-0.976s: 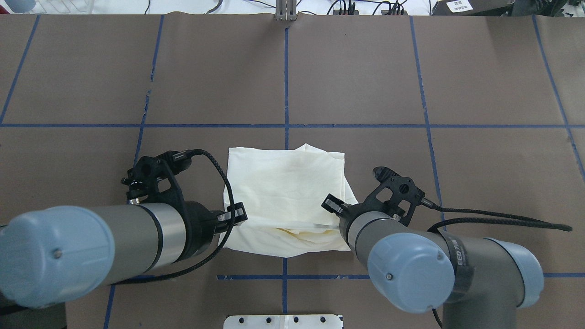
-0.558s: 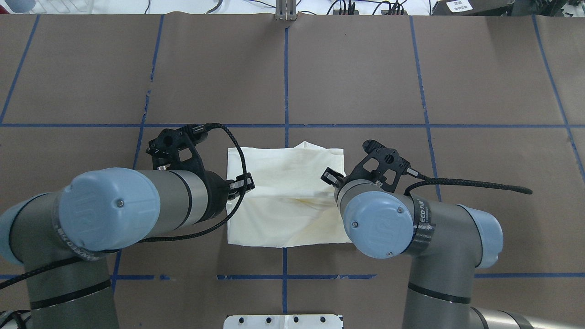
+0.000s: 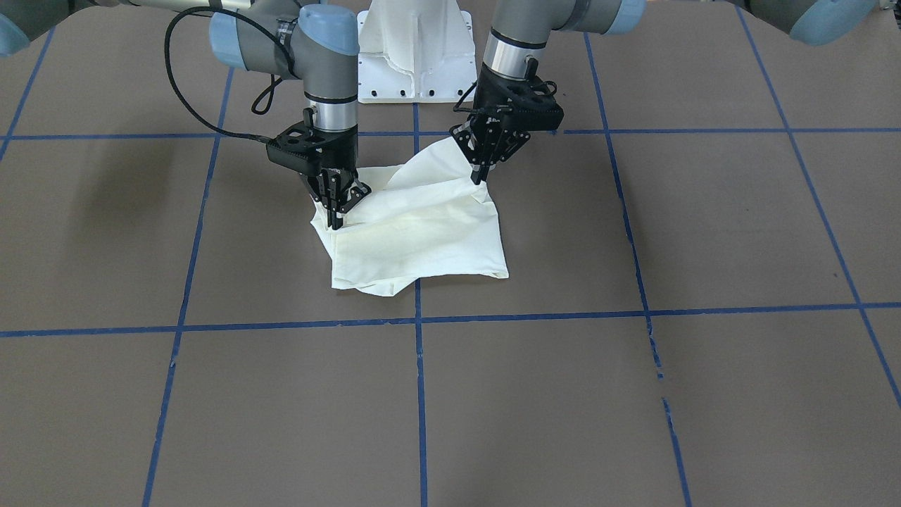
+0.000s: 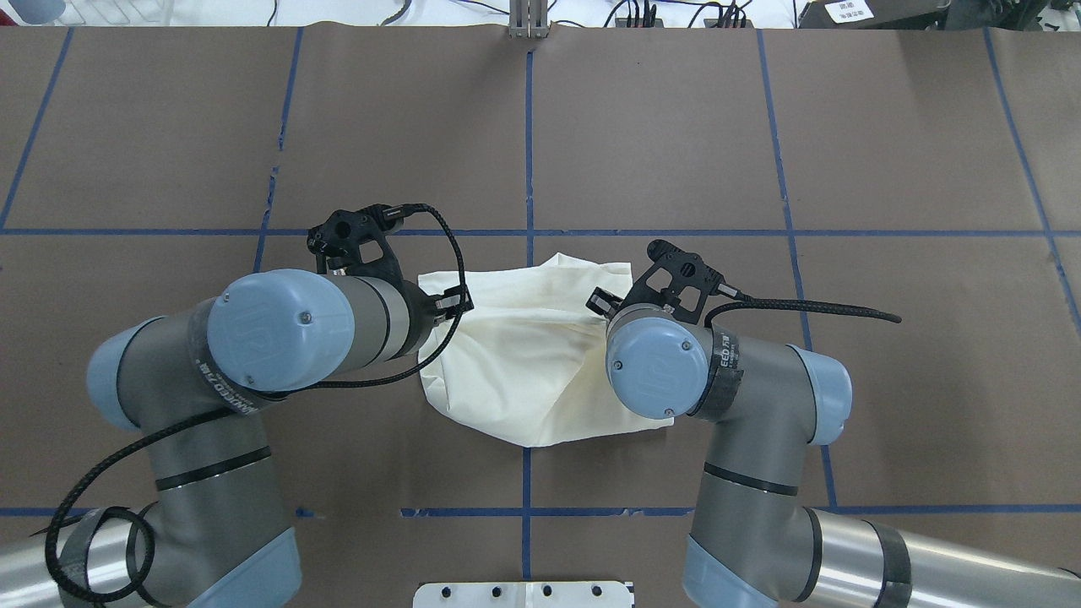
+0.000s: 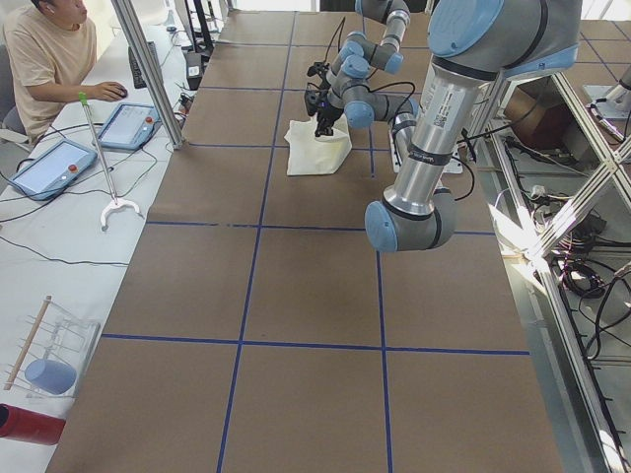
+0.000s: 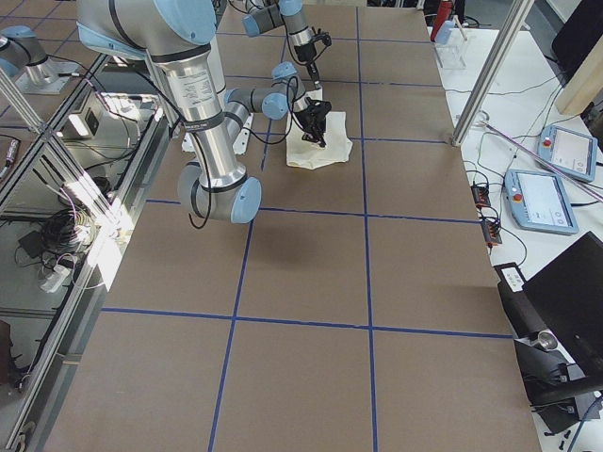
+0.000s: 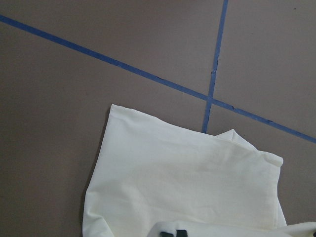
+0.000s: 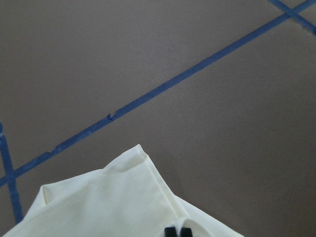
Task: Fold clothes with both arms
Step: 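Lift the edge with both grippers and fold it away from the robot, then release the shirt with the right gripper and raise it away while the left gripper holds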
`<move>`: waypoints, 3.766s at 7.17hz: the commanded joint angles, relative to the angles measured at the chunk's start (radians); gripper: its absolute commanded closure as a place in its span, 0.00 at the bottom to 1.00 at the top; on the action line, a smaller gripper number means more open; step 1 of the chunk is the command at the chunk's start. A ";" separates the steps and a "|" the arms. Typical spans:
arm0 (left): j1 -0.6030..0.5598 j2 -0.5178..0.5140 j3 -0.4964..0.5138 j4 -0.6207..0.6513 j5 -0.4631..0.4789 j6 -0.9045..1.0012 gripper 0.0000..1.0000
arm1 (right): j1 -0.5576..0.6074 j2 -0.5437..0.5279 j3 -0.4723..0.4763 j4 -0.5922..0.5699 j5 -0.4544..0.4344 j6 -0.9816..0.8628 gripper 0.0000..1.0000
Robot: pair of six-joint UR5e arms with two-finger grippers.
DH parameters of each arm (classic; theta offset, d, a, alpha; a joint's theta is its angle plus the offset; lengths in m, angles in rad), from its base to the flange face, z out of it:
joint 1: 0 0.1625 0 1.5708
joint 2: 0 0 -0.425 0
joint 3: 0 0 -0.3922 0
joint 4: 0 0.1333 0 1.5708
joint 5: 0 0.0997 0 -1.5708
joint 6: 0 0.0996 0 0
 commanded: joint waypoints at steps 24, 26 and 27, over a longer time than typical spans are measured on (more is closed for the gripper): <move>-0.019 0.053 0.065 -0.335 -0.080 0.255 0.00 | 0.437 0.163 -0.278 0.145 0.516 -0.786 0.00; -0.017 0.138 0.140 -0.659 -0.152 0.484 0.00 | 0.442 0.124 -0.201 0.140 0.538 -0.786 0.00; -0.015 0.138 0.180 -0.712 -0.161 0.554 0.00 | 0.442 0.122 -0.200 0.140 0.536 -0.786 0.00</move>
